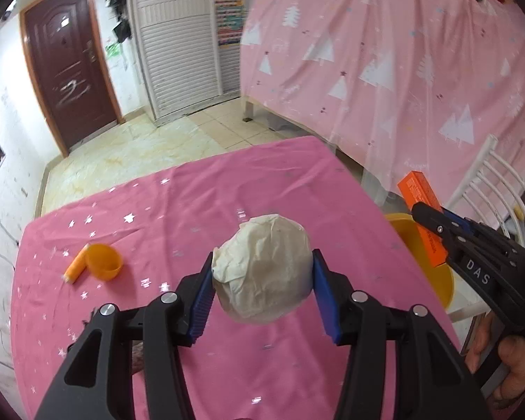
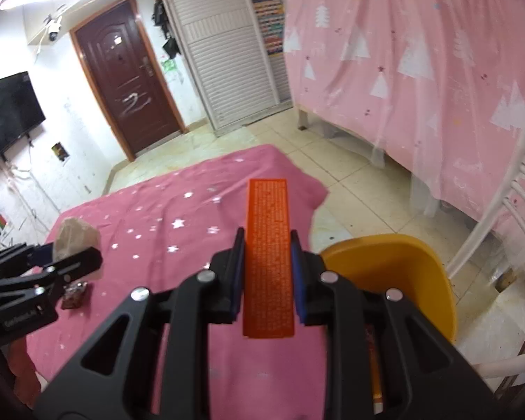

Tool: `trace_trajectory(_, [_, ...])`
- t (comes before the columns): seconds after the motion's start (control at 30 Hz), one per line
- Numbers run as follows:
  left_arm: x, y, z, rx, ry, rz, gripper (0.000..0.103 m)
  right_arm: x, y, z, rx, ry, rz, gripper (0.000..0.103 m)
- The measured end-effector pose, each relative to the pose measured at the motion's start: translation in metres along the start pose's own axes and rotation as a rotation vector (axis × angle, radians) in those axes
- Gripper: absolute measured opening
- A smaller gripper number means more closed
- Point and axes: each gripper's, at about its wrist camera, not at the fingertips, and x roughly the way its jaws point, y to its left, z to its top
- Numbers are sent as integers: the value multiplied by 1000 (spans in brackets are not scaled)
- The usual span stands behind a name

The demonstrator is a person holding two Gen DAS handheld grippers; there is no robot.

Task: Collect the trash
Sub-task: 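Carry the paper ball and orange box to the yellow bin and release both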

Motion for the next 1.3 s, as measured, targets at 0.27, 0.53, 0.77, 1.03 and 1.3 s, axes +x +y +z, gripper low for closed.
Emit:
trace_trajectory(0.27, [7,-49,8,59,31,-61,46,-7,-51,-3,76,-24,-36,22])
trace_trajectory(0.53, [16,-89,13,109,56,-80,46,-8,-89,-5,121,-26,-66,22])
trace_trajectory(0.77, [27,-123,23,129,59,-149,46,5,-118,-16,178,13,-77,22])
trace_trajectory(1.03, [53,-156,37,122,52,-191,46,23,-131,-24,200,64,-78,22])
trace_trajectory(1.3, [79,-169,49,82,66,-206,58,26,-139,-25,219,74,-80,58])
